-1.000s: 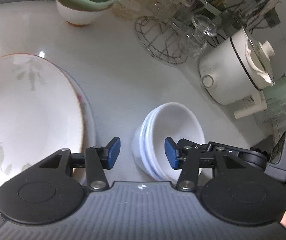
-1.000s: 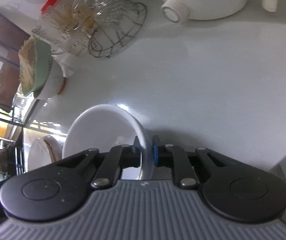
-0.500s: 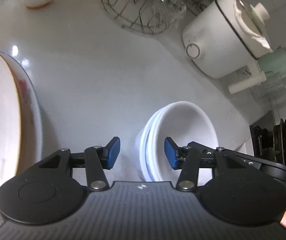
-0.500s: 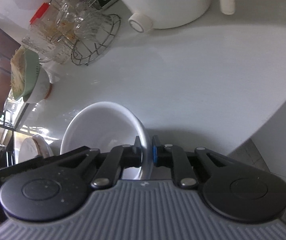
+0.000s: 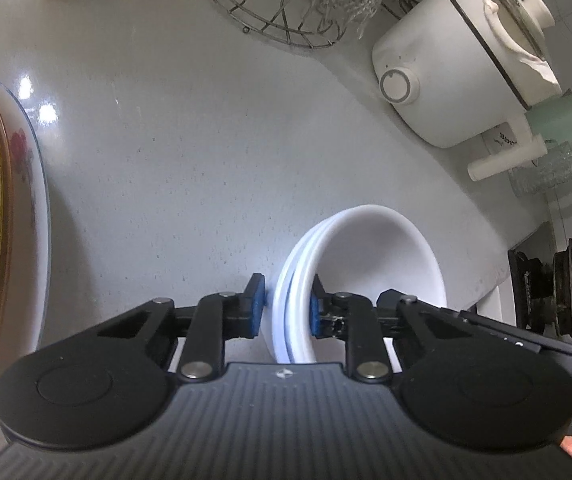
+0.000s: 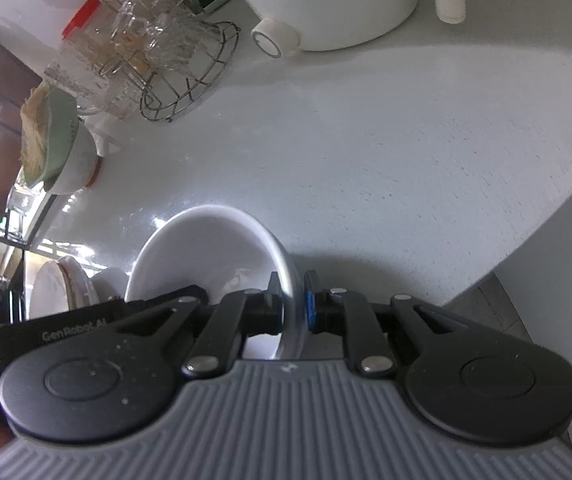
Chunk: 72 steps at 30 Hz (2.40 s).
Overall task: Organize plates and bowls
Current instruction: 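Lift the nested bowls with both grippers and carry them over the plate stack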
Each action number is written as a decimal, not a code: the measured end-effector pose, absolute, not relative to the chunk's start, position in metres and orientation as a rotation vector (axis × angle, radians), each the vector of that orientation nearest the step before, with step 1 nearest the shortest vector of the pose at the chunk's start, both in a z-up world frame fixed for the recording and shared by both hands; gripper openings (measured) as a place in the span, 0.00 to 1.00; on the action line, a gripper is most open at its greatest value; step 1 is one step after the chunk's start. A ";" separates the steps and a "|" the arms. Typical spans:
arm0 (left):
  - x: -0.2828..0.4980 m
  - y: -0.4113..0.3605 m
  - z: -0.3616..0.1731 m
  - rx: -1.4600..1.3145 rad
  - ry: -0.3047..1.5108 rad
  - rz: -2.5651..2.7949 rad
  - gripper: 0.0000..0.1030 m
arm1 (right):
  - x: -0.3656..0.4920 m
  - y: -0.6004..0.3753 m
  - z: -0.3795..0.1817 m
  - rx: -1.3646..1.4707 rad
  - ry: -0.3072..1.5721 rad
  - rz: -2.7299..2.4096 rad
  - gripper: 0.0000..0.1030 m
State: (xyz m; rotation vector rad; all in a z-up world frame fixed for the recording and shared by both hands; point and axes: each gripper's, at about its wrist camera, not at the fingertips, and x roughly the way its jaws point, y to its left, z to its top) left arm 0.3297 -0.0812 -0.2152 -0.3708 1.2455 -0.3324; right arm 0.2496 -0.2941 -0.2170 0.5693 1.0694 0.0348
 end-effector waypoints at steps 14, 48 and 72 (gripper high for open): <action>0.317 -0.081 -0.192 -0.370 1.219 -0.307 0.23 | 0.249 -0.300 -0.199 0.520 1.077 0.114 0.14; 0.283 -0.016 -0.072 -0.295 1.165 -0.346 0.24 | 0.221 -0.232 -0.092 0.453 1.038 0.141 0.14; 0.294 0.168 -0.110 -0.387 1.174 -0.282 0.24 | 0.259 -0.063 -0.121 0.368 1.068 0.190 0.14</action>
